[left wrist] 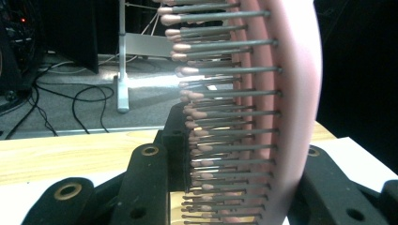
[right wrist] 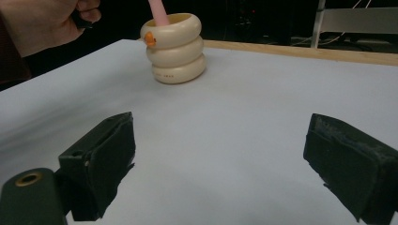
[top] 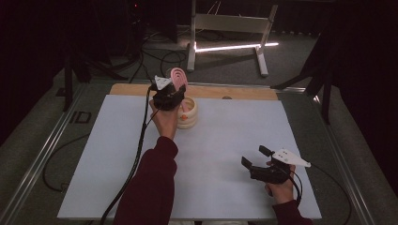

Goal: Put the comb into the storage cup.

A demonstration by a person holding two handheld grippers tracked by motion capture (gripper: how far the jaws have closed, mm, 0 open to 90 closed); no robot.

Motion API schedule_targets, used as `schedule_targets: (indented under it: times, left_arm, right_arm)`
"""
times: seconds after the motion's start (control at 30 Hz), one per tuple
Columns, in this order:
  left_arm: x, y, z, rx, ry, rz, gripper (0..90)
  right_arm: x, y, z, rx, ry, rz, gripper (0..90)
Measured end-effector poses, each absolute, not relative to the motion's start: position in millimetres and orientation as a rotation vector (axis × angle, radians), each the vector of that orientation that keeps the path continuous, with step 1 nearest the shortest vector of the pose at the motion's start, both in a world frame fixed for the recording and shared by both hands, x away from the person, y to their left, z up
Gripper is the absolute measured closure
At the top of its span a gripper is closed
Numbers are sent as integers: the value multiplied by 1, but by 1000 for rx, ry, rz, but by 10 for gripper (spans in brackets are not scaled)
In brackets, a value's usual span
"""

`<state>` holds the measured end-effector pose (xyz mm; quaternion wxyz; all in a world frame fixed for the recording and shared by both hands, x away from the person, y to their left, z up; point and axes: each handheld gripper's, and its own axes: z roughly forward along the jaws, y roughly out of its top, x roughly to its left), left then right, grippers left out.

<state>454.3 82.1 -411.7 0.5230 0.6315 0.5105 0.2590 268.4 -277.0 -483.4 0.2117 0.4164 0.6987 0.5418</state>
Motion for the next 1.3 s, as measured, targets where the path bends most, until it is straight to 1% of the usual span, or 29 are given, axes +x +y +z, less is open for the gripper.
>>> schedule_targets:
  times: [0.37, 0.67, 1.3]
  left_arm:
    - [453, 83, -421, 1498, 1243, 609, 645]
    - [453, 82, -424, 1532, 1243, 636, 645]
    - [454, 79, -438, 1538, 1261, 598, 644]
  right_arm:
    - [268, -276, -484, 1157, 1944, 1503, 93]
    - [268, -277, -484, 1155, 1942, 1504, 93]
    - [268, -277, -483, 1156, 1942, 1507, 93]
